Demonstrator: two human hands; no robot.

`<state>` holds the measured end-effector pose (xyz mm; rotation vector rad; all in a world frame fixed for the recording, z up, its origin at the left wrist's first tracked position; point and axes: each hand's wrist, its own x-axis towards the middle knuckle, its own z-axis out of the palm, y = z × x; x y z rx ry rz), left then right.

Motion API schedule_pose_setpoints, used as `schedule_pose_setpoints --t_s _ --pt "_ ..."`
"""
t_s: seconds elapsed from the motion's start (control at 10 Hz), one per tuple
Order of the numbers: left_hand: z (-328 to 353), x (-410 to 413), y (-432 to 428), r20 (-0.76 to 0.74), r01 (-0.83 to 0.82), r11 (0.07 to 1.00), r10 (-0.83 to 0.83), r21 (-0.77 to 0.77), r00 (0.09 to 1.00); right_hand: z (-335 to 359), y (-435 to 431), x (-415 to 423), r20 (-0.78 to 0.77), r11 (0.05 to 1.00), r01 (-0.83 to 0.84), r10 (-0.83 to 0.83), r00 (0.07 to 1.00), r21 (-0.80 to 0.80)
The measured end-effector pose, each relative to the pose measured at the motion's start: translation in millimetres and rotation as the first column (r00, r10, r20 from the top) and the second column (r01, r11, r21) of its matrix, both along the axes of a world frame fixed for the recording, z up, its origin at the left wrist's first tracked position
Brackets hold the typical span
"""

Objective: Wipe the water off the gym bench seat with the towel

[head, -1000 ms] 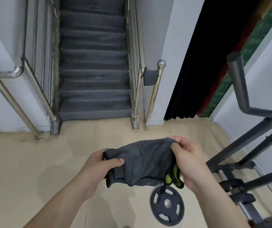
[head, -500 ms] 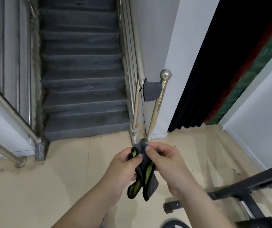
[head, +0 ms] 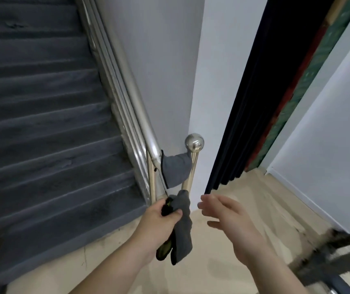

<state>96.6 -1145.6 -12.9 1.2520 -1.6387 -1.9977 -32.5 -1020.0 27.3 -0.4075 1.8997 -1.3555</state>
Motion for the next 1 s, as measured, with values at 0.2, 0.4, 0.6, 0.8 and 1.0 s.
schedule_pose_setpoints --t_s 0.2,0.4,0.6,0.8,1.0 --pt "-24 -98 -107 -0.03 -0.054 0.989 0.058 0.136 0.998 -37 -95 -86 0.06 0.994 -0.073 0.068 0.996 0.079" --pt "-35 -169 -177 -0.116 -0.02 0.958 0.055 0.288 0.992 -76 -162 -144 0.029 0.993 -0.088 0.086 0.996 0.081" --pt "-59 -205 -245 0.009 -0.065 0.984 0.064 0.163 0.998 -98 -206 -167 0.054 0.978 -0.183 0.178 0.983 0.103" --pt "-86 -217 -291 0.708 0.579 0.66 -0.101 -0.478 0.699 -125 -238 -154 -0.024 0.876 -0.335 0.366 0.93 0.347" --pt "-72 -211 -313 0.652 0.679 0.368 -0.215 -0.635 0.727 -122 -253 -145 -0.11 0.95 0.107 -0.077 0.991 0.294"
